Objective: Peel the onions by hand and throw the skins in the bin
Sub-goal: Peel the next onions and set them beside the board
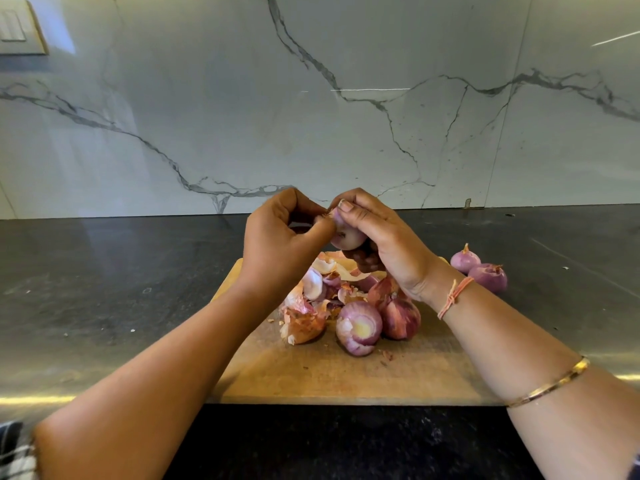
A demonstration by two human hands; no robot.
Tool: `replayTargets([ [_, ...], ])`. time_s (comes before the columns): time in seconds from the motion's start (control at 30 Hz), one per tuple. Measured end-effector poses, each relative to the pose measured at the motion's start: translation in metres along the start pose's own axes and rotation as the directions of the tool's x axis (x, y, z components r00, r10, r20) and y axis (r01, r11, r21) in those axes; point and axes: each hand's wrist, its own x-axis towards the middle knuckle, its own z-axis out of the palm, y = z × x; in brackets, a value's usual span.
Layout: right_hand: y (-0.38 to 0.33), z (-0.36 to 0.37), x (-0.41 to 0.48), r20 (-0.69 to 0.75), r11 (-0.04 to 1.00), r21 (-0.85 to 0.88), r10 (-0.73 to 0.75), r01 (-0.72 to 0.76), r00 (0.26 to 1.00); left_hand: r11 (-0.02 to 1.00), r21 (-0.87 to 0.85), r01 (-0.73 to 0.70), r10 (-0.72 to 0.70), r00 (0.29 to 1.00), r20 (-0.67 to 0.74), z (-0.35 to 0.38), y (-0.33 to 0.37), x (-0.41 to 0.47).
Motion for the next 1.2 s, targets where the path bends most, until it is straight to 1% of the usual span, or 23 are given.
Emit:
replayTargets([
  [0.1,-0.003,-0.001,-0.002,-0.003,0.999,0.022,0.044,-0.044,0.999,0.995,0.080,-0.057,0.054,0.998,0.042,-0.005,0.000,0.002],
  [0.17,-0.003,-0.002,-0.001,0.011,0.999,0.017,0.045,-0.045,0.999,0.986,0.133,-0.104,0.094,0.992,0.079,-0.009,0.000,0.004],
  [0.23,-0.003,-0.002,-0.001,0.021,0.997,0.024,0.072,-0.073,0.997,0.982,0.150,-0.118,0.104,0.990,0.098,-0.011,-0.001,0.005],
  [0.4,-0.009,-0.003,-0.005,0.002,0.977,0.093,0.191,-0.190,0.982,0.995,0.081,-0.059,0.049,0.992,0.117,-0.010,0.001,0.005],
  [0.47,-0.012,-0.004,-0.005,-0.009,0.954,0.147,0.266,-0.262,0.964,0.999,0.024,-0.023,0.020,0.992,0.128,-0.010,0.001,0.006],
  [0.53,-0.012,-0.004,-0.004,-0.013,0.941,0.160,0.305,-0.299,0.952,0.998,-0.053,0.017,-0.010,0.993,0.120,-0.010,0.000,0.006],
  [0.63,-0.012,-0.004,-0.003,-0.019,0.938,0.179,0.305,-0.297,0.952,0.991,-0.120,0.060,-0.048,0.994,0.102,-0.007,0.001,0.006],
  [0.77,-0.012,-0.005,-0.003,-0.029,0.943,0.165,0.298,-0.290,0.954,0.975,-0.186,0.123,-0.101,0.987,0.125,-0.005,0.004,0.003],
  [0.97,-0.013,-0.003,-0.004,-0.051,0.959,0.086,0.277,-0.272,0.960,0.977,-0.148,0.150,-0.129,0.981,0.141,-0.004,0.002,0.002],
  [1.1,-0.014,-0.003,-0.006,-0.070,0.971,0.101,0.226,-0.218,0.972,0.977,-0.139,0.161,-0.144,0.982,0.123,-0.002,0.002,0.003],
  [1.13,-0.014,-0.003,-0.006,-0.076,0.975,0.087,0.210,-0.204,0.975,0.979,-0.125,0.164,-0.149,0.981,0.121,-0.002,0.002,0.002],
  [1.2,-0.010,-0.003,-0.005,-0.082,0.984,0.006,0.178,-0.178,0.981,0.986,-0.065,0.157,-0.148,0.982,0.119,-0.001,0.001,0.002],
])
